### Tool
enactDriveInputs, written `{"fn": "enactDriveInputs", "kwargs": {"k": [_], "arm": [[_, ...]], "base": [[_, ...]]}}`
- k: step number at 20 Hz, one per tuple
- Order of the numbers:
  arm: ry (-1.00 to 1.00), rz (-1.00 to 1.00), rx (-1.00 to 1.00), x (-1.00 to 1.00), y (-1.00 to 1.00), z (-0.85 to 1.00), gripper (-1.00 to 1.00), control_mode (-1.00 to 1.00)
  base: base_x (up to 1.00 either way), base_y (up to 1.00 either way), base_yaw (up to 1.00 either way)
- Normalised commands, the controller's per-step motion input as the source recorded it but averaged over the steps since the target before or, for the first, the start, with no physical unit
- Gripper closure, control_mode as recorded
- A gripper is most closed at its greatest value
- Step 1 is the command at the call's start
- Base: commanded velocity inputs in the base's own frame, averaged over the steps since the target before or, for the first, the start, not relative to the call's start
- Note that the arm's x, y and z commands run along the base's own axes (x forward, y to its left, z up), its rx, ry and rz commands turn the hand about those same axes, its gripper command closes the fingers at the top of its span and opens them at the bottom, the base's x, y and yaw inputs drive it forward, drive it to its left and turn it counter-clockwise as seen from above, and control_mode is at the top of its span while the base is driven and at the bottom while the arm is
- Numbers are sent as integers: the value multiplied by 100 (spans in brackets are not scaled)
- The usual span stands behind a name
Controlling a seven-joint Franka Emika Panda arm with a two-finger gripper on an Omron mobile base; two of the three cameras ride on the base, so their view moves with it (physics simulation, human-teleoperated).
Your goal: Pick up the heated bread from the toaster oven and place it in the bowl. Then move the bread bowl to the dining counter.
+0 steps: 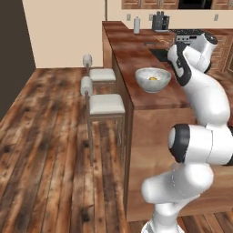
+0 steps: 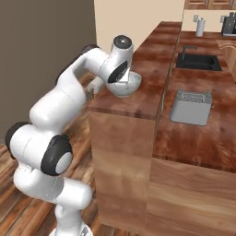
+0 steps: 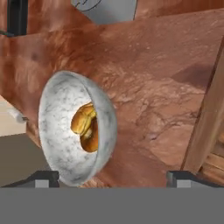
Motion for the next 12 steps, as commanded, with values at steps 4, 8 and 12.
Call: {"fn": "enactDriveInputs", "kwargs": {"k": [4,8,12], "arm": [[-41,1,-20,-100,19,-42,-100,-100],[-34,7,-30,-100,38,-61,-100,-100],[-35,8,-30,-100,38,-65,-100,-100]], "base": [[0,0,0],[0,0,0],[0,0,0]]}}
